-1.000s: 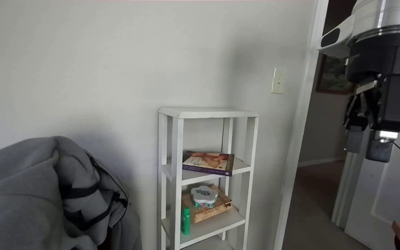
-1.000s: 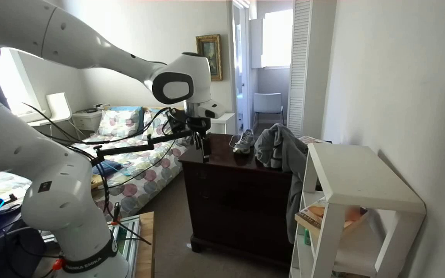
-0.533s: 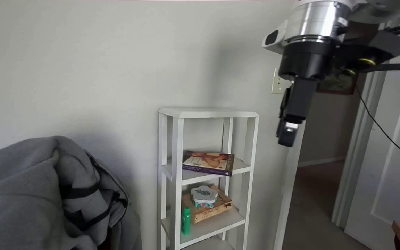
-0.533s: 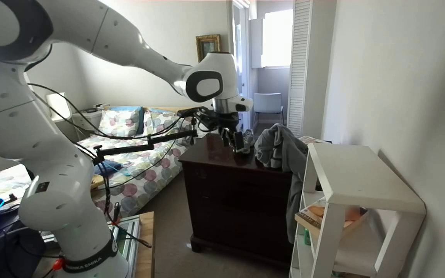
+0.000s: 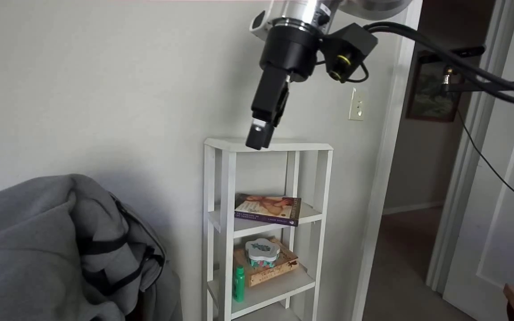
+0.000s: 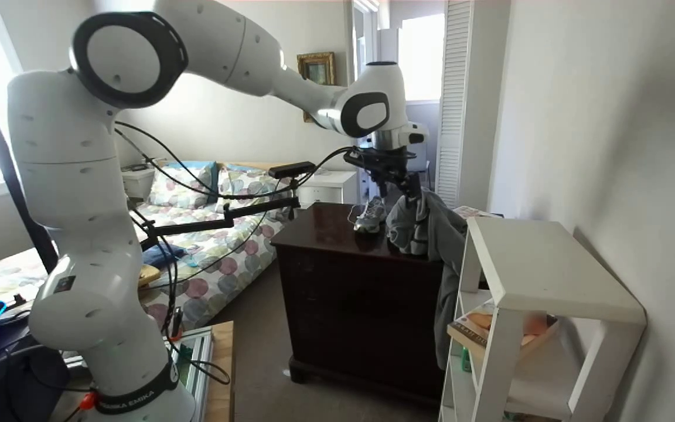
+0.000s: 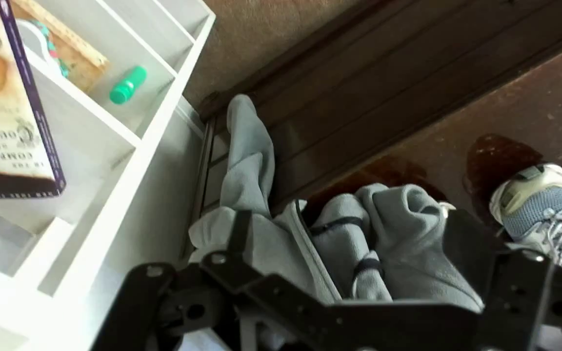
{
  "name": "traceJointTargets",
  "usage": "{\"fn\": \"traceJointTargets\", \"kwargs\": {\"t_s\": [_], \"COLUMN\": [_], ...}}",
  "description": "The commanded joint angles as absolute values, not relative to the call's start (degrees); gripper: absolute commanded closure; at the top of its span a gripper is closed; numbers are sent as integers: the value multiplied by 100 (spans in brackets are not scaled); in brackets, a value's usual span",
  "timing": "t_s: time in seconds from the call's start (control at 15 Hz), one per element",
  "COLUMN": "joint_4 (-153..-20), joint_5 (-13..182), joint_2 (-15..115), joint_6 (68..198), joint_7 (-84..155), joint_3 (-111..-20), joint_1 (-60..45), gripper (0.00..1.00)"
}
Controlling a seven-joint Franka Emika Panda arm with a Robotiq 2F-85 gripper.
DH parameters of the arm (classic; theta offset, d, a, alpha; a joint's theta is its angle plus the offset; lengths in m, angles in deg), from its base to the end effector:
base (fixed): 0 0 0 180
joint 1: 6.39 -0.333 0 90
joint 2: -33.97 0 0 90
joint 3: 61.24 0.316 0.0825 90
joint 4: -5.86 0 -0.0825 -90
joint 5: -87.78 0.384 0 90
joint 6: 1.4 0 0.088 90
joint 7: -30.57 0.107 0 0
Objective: Pick up the cloth and put it on top of the cabinet
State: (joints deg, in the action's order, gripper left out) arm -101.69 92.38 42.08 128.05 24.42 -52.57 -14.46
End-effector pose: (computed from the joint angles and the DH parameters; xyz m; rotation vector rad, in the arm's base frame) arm 0.5931 0.1768 0.4604 -2.9641 -0.5270 -0.3520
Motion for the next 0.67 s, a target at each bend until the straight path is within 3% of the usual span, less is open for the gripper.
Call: {"fn": "traceJointTargets", "kwargs": {"t_s": [0.0, 0.4, 0.6], "joint_4": [-8771, -7890, -8102], "joint_5": [9588, 10038, 9874], "joint_2": [5199, 6042, 5905], "joint_6": [12585, 12945, 12953], "joint_7": [1724, 1033, 1240], "joint_3": [-5091, -4660, -4689], "joint_1": [-1442, -1459, -1483], "gripper": [0, 0, 0]}}
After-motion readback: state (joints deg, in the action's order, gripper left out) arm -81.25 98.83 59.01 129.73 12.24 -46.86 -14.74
